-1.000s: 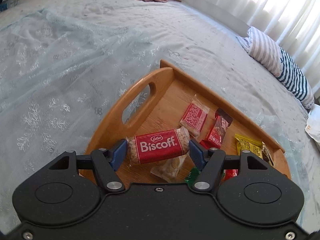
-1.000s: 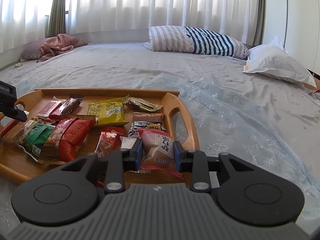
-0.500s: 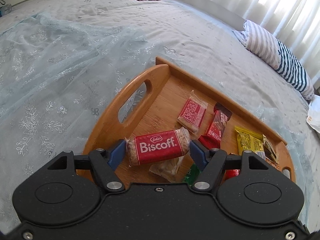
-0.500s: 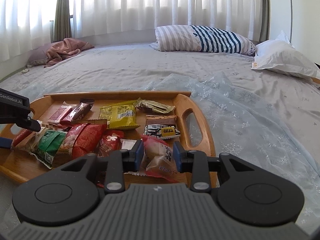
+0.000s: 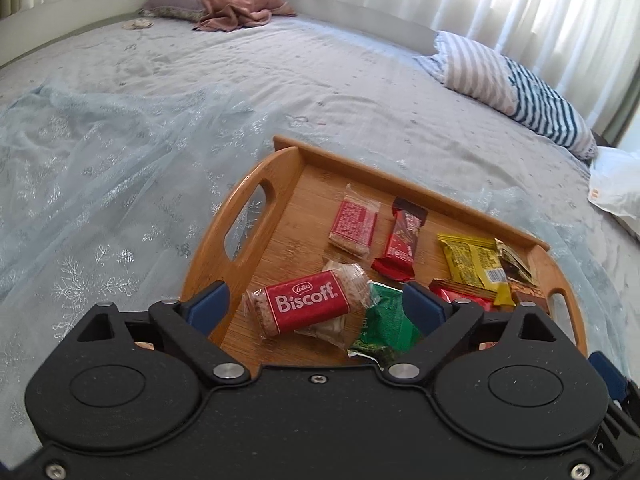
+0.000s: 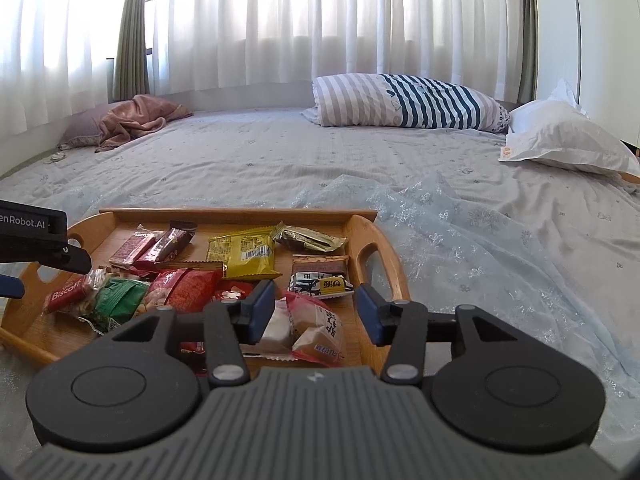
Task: Organize snacks
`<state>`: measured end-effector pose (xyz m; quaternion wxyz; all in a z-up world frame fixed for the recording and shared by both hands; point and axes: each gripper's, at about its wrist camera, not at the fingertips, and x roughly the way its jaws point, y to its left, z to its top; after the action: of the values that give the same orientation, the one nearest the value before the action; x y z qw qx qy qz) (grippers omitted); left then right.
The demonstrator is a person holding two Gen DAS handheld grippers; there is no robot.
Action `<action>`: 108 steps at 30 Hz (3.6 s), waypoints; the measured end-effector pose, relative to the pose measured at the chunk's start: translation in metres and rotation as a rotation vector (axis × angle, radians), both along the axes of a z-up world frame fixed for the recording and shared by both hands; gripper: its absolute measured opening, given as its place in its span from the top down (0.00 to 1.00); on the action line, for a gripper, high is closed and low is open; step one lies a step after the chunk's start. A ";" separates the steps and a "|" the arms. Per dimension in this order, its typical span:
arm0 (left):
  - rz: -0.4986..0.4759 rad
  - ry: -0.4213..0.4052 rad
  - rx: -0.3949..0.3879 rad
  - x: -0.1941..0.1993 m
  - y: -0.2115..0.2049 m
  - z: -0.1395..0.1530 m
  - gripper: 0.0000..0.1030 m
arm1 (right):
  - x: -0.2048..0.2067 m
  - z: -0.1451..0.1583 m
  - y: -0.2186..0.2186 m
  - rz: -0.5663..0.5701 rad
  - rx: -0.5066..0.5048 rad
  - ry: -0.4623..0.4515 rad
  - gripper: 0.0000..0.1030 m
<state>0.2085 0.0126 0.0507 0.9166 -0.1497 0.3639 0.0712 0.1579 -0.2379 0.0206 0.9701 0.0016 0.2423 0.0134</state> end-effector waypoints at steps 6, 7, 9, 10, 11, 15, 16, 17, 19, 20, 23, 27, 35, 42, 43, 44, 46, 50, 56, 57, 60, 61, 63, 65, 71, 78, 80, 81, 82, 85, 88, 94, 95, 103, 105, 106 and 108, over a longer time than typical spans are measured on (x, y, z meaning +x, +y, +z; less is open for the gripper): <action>-0.080 -0.037 0.078 -0.017 -0.009 0.008 0.04 | -0.012 0.008 0.001 0.003 0.002 -0.026 0.30; -0.092 -0.038 0.084 -0.020 -0.009 0.009 0.03 | -0.014 0.009 0.001 0.004 0.001 -0.030 0.29; -0.111 -0.044 0.089 -0.026 -0.010 0.010 0.03 | -0.017 0.011 0.002 0.007 0.000 -0.038 0.27; -0.117 -0.046 0.091 -0.029 -0.011 0.010 0.03 | -0.019 0.012 0.003 0.009 0.002 -0.040 0.26; -0.125 -0.049 0.098 -0.033 -0.011 0.010 0.03 | -0.021 0.013 0.003 0.009 0.003 -0.043 0.25; -0.160 -0.066 0.131 -0.045 -0.012 0.011 0.02 | -0.030 0.016 0.005 0.017 0.009 -0.050 0.23; -0.166 -0.070 0.136 -0.048 -0.012 0.012 0.02 | -0.032 0.016 0.005 0.019 0.009 -0.051 0.22; -0.173 -0.074 0.140 -0.052 -0.012 0.012 0.02 | -0.035 0.017 0.005 0.021 0.010 -0.052 0.21; -0.181 -0.080 0.145 -0.059 -0.012 0.013 0.02 | -0.040 0.017 0.006 0.026 0.015 -0.053 0.19; -0.186 -0.083 0.150 -0.062 -0.012 0.013 0.02 | -0.042 0.016 0.006 0.028 0.017 -0.052 0.19; -0.202 -0.092 0.181 -0.072 -0.014 0.012 0.01 | -0.049 0.014 0.007 0.035 0.028 -0.046 0.18; -0.223 -0.081 0.175 -0.080 -0.015 0.008 0.01 | -0.057 0.011 0.010 0.049 0.040 -0.035 0.17; -0.241 -0.055 0.198 -0.093 -0.017 -0.008 0.01 | -0.071 0.002 0.011 0.062 0.041 -0.018 0.16; -0.259 -0.045 0.218 -0.100 -0.020 -0.018 0.01 | -0.078 -0.010 0.010 0.060 0.042 0.014 0.16; -0.260 -0.045 0.221 -0.100 -0.021 -0.019 0.01 | -0.079 -0.012 0.010 0.060 0.040 0.018 0.16; -0.261 -0.045 0.224 -0.101 -0.021 -0.021 0.01 | -0.079 -0.013 0.010 0.060 0.038 0.021 0.16; -0.262 -0.047 0.228 -0.101 -0.022 -0.023 0.01 | -0.080 -0.015 0.010 0.061 0.033 0.028 0.15; -0.265 -0.040 0.234 -0.101 -0.022 -0.028 0.01 | -0.081 -0.021 0.009 0.065 0.032 0.044 0.15; -0.262 -0.037 0.247 -0.097 -0.024 -0.038 0.01 | -0.078 -0.028 0.011 0.071 0.018 0.072 0.14; -0.262 -0.036 0.250 -0.096 -0.024 -0.040 0.01 | -0.077 -0.030 0.012 0.072 0.014 0.080 0.14; -0.261 -0.021 0.261 -0.091 -0.026 -0.047 0.01 | -0.072 -0.035 0.013 0.071 0.008 0.099 0.13; -0.257 -0.015 0.262 -0.089 -0.026 -0.050 0.00 | -0.070 -0.036 0.013 0.069 0.008 0.108 0.13; -0.254 -0.011 0.256 -0.086 -0.025 -0.054 0.00 | -0.067 -0.038 0.013 0.065 0.011 0.120 0.12; -0.249 -0.022 0.245 -0.084 -0.024 -0.057 0.00 | -0.064 -0.040 0.012 0.061 0.011 0.125 0.02; -0.248 -0.058 0.252 -0.080 -0.025 -0.063 0.00 | -0.058 -0.047 0.013 0.061 0.012 0.146 0.00; -0.245 -0.074 0.224 -0.080 -0.021 -0.068 0.00 | -0.056 -0.049 0.015 0.061 0.003 0.141 0.00; -0.245 -0.079 0.223 -0.081 -0.020 -0.069 0.00 | -0.055 -0.050 0.013 0.062 0.010 0.144 0.00; -0.245 -0.080 0.224 -0.081 -0.020 -0.069 0.00 | -0.055 -0.050 0.013 0.062 0.011 0.145 0.00; -0.244 -0.081 0.223 -0.080 -0.020 -0.070 0.00 | -0.055 -0.050 0.013 0.062 0.011 0.146 0.00; -0.244 -0.084 0.219 -0.081 -0.019 -0.071 0.00 | -0.054 -0.050 0.014 0.061 0.004 0.144 0.00; -0.243 -0.086 0.213 -0.081 -0.018 -0.071 0.00 | -0.054 -0.050 0.014 0.060 0.002 0.145 0.00; -0.242 -0.089 0.211 -0.082 -0.018 -0.071 0.00 | -0.050 -0.051 0.009 0.064 0.037 0.151 0.00; -0.242 -0.089 0.212 -0.082 -0.018 -0.071 0.00 | -0.051 -0.051 0.010 0.064 0.033 0.148 0.00; -0.242 -0.091 0.209 -0.082 -0.018 -0.071 0.00 | -0.053 -0.052 0.013 0.062 0.015 0.136 0.00; -0.242 -0.092 0.210 -0.082 -0.017 -0.071 0.00 | -0.056 -0.052 0.012 0.068 0.024 0.132 0.00; -0.241 -0.092 0.210 -0.082 -0.017 -0.071 0.00 | -0.058 -0.052 0.010 0.073 0.033 0.126 0.00; -0.241 -0.095 0.210 -0.082 -0.017 -0.070 0.00 | -0.060 -0.052 0.008 0.080 0.048 0.119 0.00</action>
<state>0.1262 -0.0044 -0.0197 0.9452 -0.0117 0.3261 -0.0087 0.0980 -0.2300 -0.0310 0.9523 0.0163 0.2991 0.0579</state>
